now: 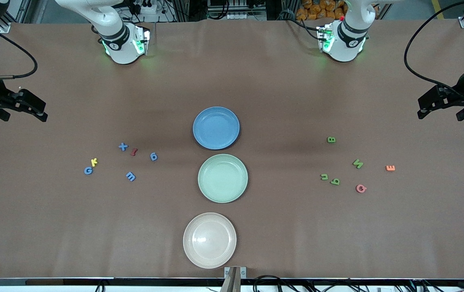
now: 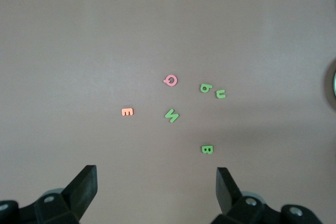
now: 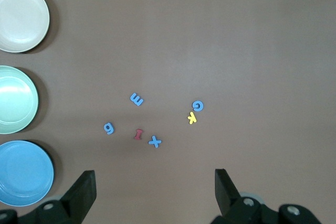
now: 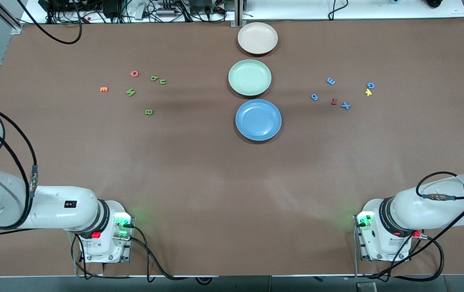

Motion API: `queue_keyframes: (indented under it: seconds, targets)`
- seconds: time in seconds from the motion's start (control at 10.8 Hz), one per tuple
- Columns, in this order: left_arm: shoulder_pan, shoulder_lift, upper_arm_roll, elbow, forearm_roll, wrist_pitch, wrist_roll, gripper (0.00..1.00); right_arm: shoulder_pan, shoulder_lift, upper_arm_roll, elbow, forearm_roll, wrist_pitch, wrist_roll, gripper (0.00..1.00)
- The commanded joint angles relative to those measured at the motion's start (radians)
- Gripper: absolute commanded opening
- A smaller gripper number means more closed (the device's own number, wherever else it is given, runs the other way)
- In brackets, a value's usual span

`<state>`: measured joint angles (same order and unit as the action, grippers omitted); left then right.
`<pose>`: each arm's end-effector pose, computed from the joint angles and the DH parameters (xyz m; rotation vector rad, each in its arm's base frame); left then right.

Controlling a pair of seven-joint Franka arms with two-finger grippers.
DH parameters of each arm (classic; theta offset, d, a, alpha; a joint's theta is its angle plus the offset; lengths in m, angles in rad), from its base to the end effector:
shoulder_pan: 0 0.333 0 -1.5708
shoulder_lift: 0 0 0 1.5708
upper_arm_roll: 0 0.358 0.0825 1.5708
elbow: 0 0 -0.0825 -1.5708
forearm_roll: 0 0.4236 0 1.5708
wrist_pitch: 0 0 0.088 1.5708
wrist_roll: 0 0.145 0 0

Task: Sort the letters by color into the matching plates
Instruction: 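Reach the right gripper to the blue E while the left gripper moves out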

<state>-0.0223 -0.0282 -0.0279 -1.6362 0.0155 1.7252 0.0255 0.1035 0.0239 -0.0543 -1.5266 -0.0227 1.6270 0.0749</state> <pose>0.6024 -0.0285 0.6262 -3.1191 0.1205 -0.1834 0.6111 0.0273 0.6422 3.1198 -0.0394 0.1215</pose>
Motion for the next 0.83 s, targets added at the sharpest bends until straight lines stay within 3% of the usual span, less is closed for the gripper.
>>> queue_keyframes:
  seconds: [0.0,0.28,0.74]
  targets:
    - [-0.001,0.01,-0.003,0.021,-0.009,-0.021,0.031,1.0,-0.007,-0.012,0.005,-0.007,0.0,-0.006,0.011,1.0]
    - [-0.001,0.014,-0.004,0.019,-0.011,-0.021,0.028,1.0,-0.007,-0.007,0.005,-0.007,0.0,-0.006,0.009,1.0]
    - [0.001,0.057,-0.004,-0.014,-0.009,-0.007,0.03,1.0,-0.011,0.111,0.005,0.002,-0.016,0.002,-0.009,1.0]
